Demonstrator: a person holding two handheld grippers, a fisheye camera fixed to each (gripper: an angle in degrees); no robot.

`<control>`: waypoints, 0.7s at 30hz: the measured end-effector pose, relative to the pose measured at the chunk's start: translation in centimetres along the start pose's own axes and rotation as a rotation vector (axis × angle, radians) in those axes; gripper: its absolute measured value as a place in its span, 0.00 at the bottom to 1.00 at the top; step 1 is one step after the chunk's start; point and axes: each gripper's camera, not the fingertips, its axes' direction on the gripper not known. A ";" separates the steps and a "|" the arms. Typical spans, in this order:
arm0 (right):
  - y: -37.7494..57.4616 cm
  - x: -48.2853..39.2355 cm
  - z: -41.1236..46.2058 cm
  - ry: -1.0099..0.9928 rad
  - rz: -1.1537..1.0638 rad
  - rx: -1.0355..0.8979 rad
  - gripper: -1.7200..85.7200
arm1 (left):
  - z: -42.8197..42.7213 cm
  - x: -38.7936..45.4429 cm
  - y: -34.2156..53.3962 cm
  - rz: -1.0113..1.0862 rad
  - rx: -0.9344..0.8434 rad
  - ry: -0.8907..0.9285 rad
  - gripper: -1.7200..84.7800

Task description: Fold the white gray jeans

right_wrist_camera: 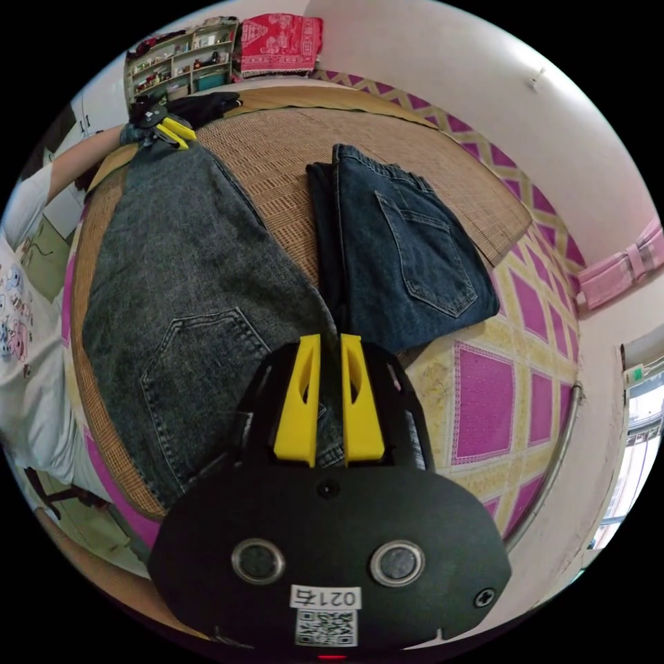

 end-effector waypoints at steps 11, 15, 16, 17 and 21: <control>7.7 -4.2 -9.8 0.034 0.002 0.233 0.01 | -10.7 1.2 7.8 -0.047 0.320 -0.037 0.01; 14.9 -10.6 -17.7 0.026 -0.028 0.379 0.01 | -18.5 5.2 15.5 -0.040 0.489 -0.017 0.01; 17.2 -13.1 -19.3 0.024 -0.050 0.393 0.01 | -19.4 6.1 16.8 -0.035 0.500 -0.011 0.01; 18.3 -14.4 -19.9 0.018 -0.057 0.396 0.01 | -20.8 7.8 19.1 -0.026 0.513 0.004 0.01; 24.8 -22.1 -20.1 -0.045 -0.065 0.333 0.01 | -21.7 13.0 26.2 -0.057 0.452 0.079 0.01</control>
